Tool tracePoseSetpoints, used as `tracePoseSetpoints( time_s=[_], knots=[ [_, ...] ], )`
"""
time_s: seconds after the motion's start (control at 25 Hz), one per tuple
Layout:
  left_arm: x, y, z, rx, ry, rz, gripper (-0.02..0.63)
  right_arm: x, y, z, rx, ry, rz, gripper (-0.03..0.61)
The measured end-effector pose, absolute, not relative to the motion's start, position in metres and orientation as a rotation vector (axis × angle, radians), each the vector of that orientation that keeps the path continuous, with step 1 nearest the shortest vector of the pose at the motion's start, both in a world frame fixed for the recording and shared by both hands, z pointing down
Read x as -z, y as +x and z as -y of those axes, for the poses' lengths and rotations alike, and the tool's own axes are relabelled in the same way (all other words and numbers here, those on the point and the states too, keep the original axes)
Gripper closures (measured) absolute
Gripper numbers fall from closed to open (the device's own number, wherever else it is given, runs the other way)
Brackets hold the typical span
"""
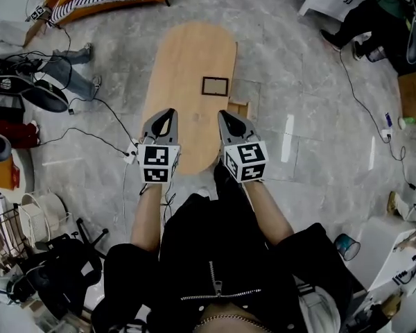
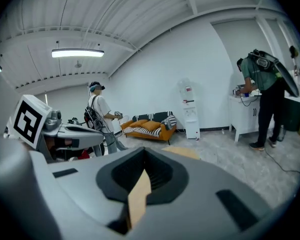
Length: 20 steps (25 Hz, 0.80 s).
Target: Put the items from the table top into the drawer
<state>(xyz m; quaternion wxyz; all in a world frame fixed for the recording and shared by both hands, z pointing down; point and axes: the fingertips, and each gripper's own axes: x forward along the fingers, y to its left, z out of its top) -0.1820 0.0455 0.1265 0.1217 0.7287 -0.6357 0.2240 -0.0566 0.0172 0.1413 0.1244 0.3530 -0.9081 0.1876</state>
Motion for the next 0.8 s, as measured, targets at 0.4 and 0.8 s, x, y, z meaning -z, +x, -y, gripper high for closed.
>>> tracePoseSetpoints(
  time_s=[0.4, 0.8],
  knots=[
    [-0.149, -0.179, -0.021, -0.843, 2.079, 1.814, 0.597, -0.206, -0.050, 0.020, -0.700, 0.988, 2.567, 0.569],
    [-0.223, -0.174, -0.001, -0.952, 2.113, 1.674, 0.597, -0.265, -0.051, 0.029, -0.762, 0.969, 2.469, 0.569]
  ],
)
